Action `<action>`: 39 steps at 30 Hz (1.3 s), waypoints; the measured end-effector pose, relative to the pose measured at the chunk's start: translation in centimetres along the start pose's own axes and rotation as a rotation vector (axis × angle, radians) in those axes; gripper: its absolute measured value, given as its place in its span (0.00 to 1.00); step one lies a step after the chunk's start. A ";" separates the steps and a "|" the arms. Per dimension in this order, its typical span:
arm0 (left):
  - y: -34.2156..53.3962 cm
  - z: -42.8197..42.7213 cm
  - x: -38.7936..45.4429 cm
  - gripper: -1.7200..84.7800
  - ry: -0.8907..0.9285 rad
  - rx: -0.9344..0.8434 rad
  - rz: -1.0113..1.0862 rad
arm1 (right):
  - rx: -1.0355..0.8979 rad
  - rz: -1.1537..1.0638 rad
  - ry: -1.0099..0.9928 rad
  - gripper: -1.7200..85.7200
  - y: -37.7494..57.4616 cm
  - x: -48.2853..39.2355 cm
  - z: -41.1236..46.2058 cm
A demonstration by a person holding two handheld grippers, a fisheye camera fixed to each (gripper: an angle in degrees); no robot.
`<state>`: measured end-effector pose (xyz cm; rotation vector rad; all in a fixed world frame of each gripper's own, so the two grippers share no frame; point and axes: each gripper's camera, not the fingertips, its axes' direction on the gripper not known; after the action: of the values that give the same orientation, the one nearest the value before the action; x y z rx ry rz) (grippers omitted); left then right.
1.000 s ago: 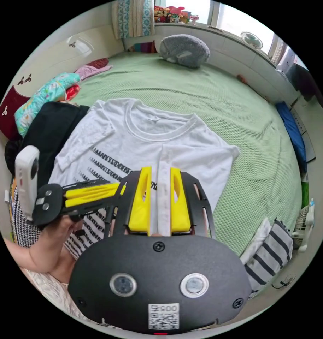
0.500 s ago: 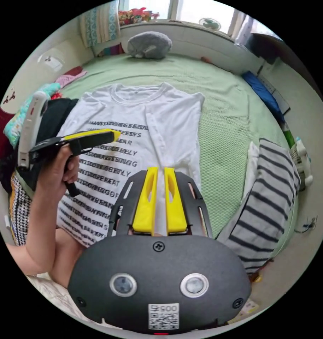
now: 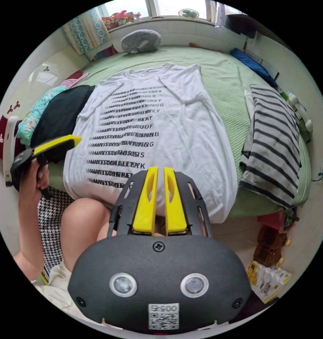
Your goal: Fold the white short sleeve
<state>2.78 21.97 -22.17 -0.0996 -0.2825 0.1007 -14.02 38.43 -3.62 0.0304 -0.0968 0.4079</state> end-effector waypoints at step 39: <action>5.9 1.4 0.7 0.06 -0.036 -0.075 -0.142 | -0.028 -0.006 0.109 0.01 10.7 -3.2 8.2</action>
<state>2.51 27.96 -21.27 -0.1518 -0.3286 -0.0487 -21.90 46.58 4.29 -0.0191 0.0049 0.4011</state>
